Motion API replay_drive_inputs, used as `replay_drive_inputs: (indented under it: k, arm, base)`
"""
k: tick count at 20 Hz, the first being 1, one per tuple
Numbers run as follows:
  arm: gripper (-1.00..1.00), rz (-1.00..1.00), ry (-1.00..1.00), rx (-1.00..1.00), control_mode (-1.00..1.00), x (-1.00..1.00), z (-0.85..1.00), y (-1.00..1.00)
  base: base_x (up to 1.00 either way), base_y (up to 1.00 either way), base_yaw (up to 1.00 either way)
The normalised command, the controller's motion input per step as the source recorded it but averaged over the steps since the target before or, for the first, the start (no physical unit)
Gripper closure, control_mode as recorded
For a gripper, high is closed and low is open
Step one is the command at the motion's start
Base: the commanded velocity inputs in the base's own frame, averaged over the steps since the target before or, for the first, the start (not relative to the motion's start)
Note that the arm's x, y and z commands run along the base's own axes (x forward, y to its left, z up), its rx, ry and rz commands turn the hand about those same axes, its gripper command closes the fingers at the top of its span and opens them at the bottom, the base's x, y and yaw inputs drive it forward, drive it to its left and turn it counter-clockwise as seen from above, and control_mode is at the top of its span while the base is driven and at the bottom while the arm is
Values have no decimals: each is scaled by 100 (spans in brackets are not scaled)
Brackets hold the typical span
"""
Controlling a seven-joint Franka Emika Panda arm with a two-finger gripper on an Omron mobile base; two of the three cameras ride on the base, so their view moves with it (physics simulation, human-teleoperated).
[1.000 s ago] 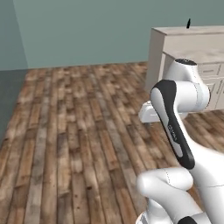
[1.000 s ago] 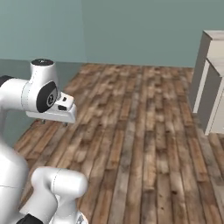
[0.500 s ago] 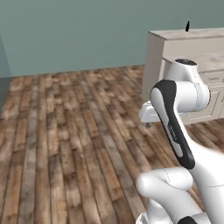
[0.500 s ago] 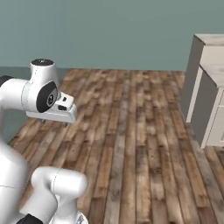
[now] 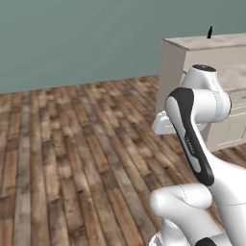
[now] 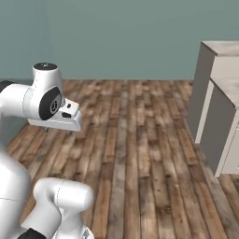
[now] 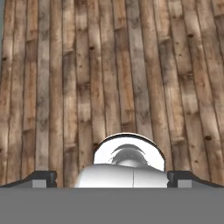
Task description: Place the large bottle from the dining counter next to the other large bottle outside the sink, and place the small bottle from the dining counter next to the other small bottle inside the sink.
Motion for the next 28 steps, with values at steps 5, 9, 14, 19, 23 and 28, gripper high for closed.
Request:
replay_drive_inputs:
  k: [5, 9, 14, 19, 23, 28]
  arm:
    - [-100, 0, 0, 0, 100, 0, 0, 0]
    - [-100, 0, 0, 0, 100, 0, 0, 0]
    - [-100, 0, 0, 0, 100, 0, 0, 0]
    - [-100, 0, 0, 0, 100, 0, 0, 0]
    - [-100, 0, 0, 0, 100, 0, 0, 0]
    - [-100, 0, 0, 0, 100, 0, 0, 0]
  base:
    - [100, 32, -14]
    - [100, 24, -17]
    - [100, 25, -19]
    - [100, 26, -21]
    - [100, 34, -23]
    - [100, 41, -26]
